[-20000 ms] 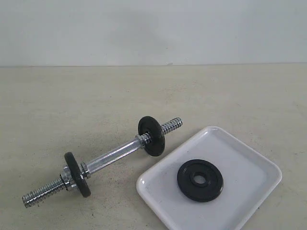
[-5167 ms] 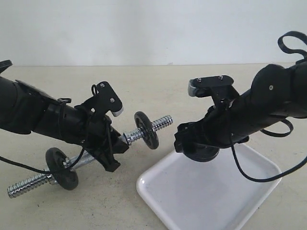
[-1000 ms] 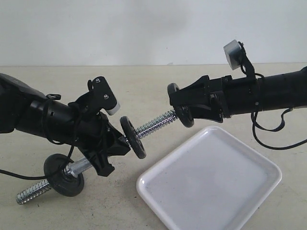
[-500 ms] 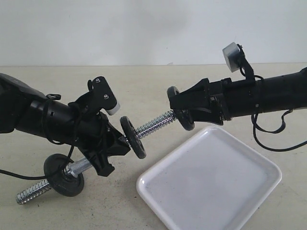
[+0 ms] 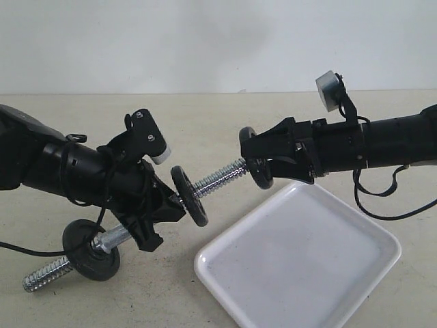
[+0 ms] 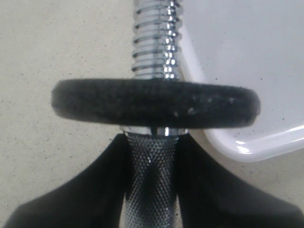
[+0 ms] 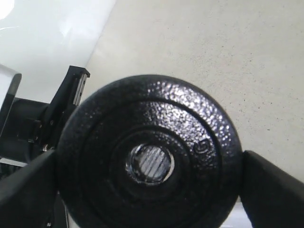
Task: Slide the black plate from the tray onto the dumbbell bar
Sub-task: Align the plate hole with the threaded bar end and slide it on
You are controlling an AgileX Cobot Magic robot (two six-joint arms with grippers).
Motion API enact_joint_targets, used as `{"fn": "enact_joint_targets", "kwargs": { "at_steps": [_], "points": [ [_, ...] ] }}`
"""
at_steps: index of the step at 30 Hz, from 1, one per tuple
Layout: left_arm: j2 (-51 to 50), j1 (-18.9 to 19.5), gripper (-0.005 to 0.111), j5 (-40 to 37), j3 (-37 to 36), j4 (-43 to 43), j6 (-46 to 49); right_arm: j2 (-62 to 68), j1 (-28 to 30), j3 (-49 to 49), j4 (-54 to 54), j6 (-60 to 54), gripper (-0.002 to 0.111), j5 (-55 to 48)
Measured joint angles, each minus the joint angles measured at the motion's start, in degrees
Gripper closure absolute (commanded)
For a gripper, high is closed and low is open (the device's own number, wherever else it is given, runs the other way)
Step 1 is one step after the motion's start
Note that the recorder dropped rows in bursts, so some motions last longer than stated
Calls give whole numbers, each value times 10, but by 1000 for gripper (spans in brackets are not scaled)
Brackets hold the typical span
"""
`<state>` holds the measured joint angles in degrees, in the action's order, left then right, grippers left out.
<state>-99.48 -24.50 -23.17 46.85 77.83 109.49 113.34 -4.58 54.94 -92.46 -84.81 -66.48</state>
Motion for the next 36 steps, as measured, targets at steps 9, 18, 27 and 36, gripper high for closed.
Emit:
{"fn": "enact_joint_targets", "kwargs": {
  "at_steps": [9, 18, 27, 36],
  "points": [
    [0, 0, 102, 0, 0, 0, 0, 1, -10, 0, -3, 5, 108, 6],
    [0, 0, 102, -1, 0, 0, 0, 1, -16, 0, -3, 7, 108, 13],
    [0, 0, 102, -5, 0, 0, 2, 1, -17, 0, -3, 17, 108, 13],
    [0, 2, 102, -10, 0, 0, 6, 2, -17, 15, 16, 54, 108, 13]
  ]
}}
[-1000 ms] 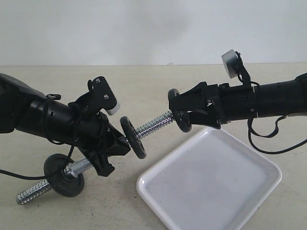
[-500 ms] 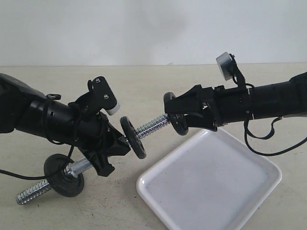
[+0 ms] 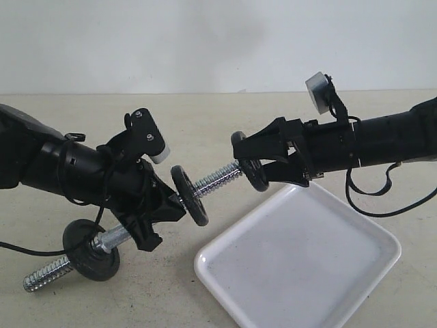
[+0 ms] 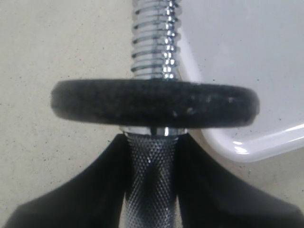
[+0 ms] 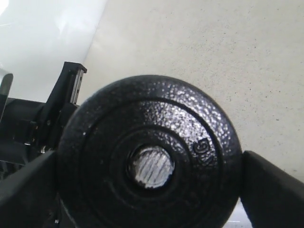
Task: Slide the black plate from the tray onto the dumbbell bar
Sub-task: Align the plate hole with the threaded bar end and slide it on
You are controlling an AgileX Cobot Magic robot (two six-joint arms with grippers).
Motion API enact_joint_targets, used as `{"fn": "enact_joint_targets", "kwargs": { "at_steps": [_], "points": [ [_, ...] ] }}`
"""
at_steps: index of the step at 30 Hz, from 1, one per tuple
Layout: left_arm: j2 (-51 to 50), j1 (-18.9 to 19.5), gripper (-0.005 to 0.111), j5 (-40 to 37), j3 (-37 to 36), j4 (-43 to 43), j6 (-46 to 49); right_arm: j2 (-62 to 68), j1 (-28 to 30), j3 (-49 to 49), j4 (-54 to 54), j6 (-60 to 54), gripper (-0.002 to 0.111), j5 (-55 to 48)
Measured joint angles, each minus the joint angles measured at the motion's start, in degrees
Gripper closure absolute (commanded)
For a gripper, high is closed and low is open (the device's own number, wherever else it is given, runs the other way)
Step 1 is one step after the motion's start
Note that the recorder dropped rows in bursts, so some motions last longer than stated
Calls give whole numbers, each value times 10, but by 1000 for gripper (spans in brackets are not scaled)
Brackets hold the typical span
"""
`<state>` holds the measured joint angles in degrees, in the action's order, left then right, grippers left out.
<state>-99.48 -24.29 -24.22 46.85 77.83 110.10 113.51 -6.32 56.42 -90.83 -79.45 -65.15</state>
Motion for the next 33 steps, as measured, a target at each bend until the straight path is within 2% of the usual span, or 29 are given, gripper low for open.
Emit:
{"fn": "enact_joint_targets", "kwargs": {
  "at_steps": [28, 33],
  "points": [
    [0, 1, 102, -12, -1, 6, 22, 0, -4, 17, 45, 51, 108, 0],
    [14, 1, 102, -15, -2, 5, 23, 0, 6, 17, 46, 63, 108, -30]
  ]
}}
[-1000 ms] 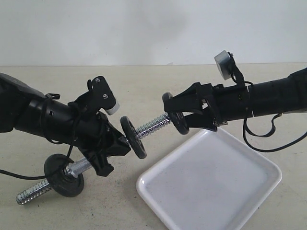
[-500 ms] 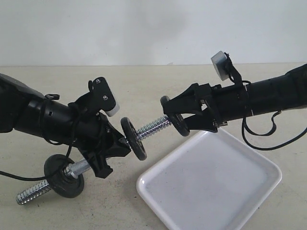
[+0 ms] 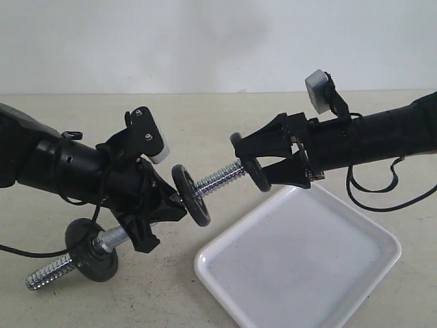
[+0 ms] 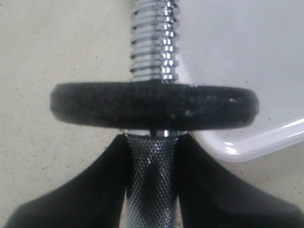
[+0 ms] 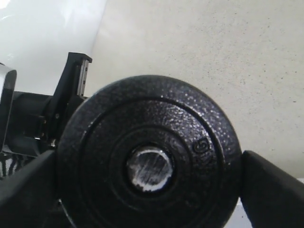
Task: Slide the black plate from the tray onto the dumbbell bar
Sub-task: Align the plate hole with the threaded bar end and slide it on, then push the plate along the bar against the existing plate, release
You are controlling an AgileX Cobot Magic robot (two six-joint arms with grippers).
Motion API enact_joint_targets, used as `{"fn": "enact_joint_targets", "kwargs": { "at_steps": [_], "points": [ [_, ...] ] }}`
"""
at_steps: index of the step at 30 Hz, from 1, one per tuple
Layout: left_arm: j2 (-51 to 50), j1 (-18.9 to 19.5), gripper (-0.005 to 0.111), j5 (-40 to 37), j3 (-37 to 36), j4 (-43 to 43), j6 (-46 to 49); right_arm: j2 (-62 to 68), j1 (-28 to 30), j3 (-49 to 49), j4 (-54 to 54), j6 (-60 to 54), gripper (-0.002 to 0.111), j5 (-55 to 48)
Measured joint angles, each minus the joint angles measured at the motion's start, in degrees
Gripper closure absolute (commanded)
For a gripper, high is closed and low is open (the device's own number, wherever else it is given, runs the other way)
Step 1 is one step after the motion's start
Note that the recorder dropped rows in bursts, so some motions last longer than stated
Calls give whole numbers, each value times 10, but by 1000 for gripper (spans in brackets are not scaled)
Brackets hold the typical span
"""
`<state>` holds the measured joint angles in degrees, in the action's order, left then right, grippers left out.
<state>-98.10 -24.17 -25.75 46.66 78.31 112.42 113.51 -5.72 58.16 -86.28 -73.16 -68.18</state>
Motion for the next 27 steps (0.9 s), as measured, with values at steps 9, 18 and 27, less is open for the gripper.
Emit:
{"fn": "enact_joint_targets", "kwargs": {
  "at_steps": [9, 18, 27],
  "points": [
    [4, 0, 102, -1, 0, -1, 0, 0, -7, 1, -7, 1, 108, -5],
    [7, 0, 102, -1, 0, -1, 0, 0, -35, 1, -23, -10, 108, 10],
    [11, 0, 102, -2, 0, -1, 1, 0, -67, 1, -44, -27, 108, 25]
  ]
}}
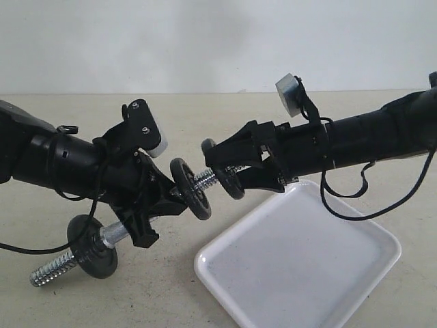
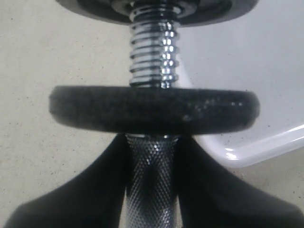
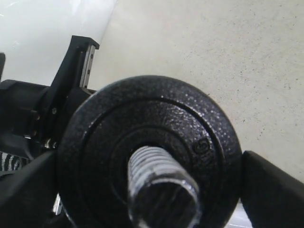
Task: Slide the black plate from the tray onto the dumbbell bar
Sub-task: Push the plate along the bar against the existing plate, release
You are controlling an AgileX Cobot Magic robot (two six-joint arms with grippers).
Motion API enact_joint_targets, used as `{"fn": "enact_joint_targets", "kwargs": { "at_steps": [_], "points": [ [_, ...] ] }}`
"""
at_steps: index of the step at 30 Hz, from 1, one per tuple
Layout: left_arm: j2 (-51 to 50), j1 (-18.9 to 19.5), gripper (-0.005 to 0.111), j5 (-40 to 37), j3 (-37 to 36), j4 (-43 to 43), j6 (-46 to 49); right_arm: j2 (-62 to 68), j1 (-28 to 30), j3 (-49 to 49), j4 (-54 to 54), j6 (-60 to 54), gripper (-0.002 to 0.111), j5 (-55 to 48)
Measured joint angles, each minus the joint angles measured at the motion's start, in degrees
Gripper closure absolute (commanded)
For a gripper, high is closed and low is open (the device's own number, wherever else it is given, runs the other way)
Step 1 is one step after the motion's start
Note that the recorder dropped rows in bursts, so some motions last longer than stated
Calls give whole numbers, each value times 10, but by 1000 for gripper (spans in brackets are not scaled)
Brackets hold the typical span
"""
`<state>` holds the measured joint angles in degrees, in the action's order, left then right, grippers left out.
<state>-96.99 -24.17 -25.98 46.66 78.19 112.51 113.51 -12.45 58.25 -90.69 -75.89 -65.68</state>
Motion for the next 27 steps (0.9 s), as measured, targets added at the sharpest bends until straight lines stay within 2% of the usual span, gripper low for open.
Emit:
{"fn": "enact_joint_targets", "kwargs": {
  "at_steps": [12, 21, 25, 27],
  "points": [
    [3, 0, 102, -4, 0, 1, 1, 4, -41, -2, -19, -20, 108, 26],
    [3, 0, 102, -3, 0, 2, 1, 6, -47, -2, -22, -6, 107, 39],
    [3, 0, 102, -2, 0, 2, 1, 6, -48, -2, -22, 9, 82, 44],
    [3, 0, 102, -2, 0, 2, 1, 6, -48, -2, -22, 13, 56, 46]
  ]
}}
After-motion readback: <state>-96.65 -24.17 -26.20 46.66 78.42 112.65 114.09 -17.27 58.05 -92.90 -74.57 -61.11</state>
